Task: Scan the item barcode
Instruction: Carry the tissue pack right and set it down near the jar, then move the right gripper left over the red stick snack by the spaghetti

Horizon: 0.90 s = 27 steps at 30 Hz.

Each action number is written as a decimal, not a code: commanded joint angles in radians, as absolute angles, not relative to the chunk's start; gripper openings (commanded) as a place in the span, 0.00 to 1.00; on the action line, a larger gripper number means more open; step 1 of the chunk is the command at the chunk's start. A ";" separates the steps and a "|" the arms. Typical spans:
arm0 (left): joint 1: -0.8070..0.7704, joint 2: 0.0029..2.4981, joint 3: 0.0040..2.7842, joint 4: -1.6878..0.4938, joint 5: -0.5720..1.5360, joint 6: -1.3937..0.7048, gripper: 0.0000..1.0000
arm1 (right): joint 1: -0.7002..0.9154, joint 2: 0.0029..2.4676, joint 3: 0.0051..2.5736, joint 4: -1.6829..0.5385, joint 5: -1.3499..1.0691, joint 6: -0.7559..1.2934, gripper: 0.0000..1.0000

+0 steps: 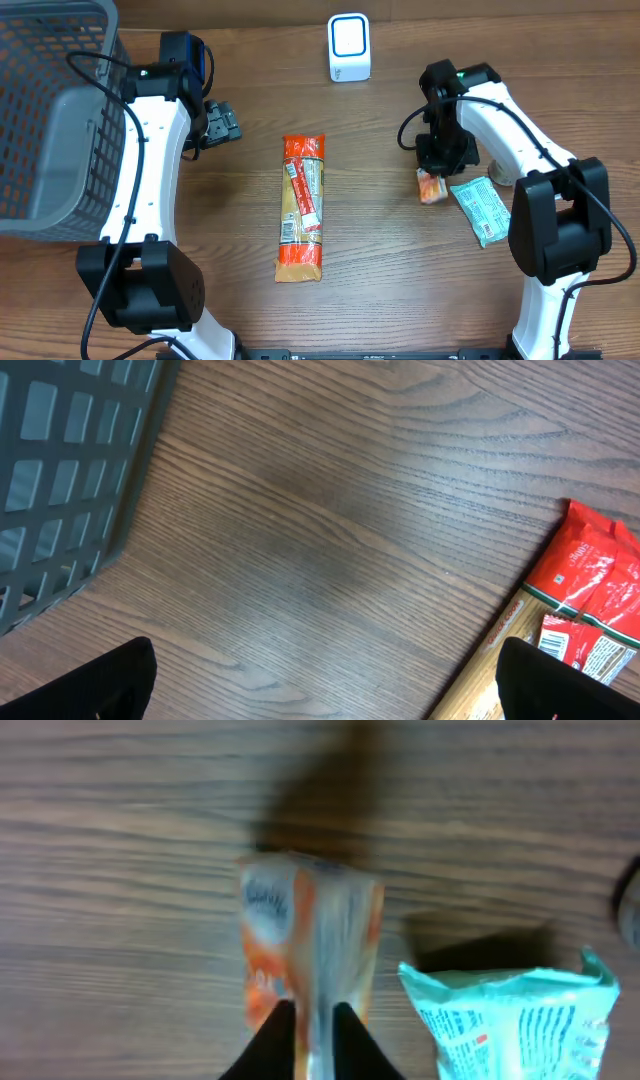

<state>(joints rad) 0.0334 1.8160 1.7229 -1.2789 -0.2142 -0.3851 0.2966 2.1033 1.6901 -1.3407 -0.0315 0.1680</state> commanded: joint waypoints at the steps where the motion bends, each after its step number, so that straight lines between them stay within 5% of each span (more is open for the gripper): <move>1: 0.032 1.815 1.720 -1.278 -0.224 -0.370 1.00 | 0.294 2.086 1.678 -1.329 0.025 0.179 1.00; 15: 0.032 1.815 1.720 -1.278 -0.223 -0.370 1.00 | 0.336 2.086 1.638 -1.251 -0.276 0.183 1.00; 16: 0.032 1.815 1.720 -1.278 -0.224 -0.370 1.00 | 0.339 2.086 1.630 -1.245 -0.285 0.183 0.95; 18: 0.032 1.815 1.720 -1.278 -0.224 -0.370 1.00 | 0.347 2.086 1.617 -1.232 -0.286 0.183 0.61; 20: 0.032 1.815 1.720 -1.278 -0.224 -0.370 1.00 | 0.355 2.086 1.599 -1.211 -0.286 0.183 0.43; 24: 0.032 1.815 1.720 -1.278 -0.224 -0.370 1.00 | 0.370 2.086 1.559 -1.156 -0.283 0.183 0.40; 27: 0.032 1.814 1.720 -1.278 -0.224 -0.370 1.00 | 0.374 2.086 1.528 -1.105 -0.250 0.184 0.29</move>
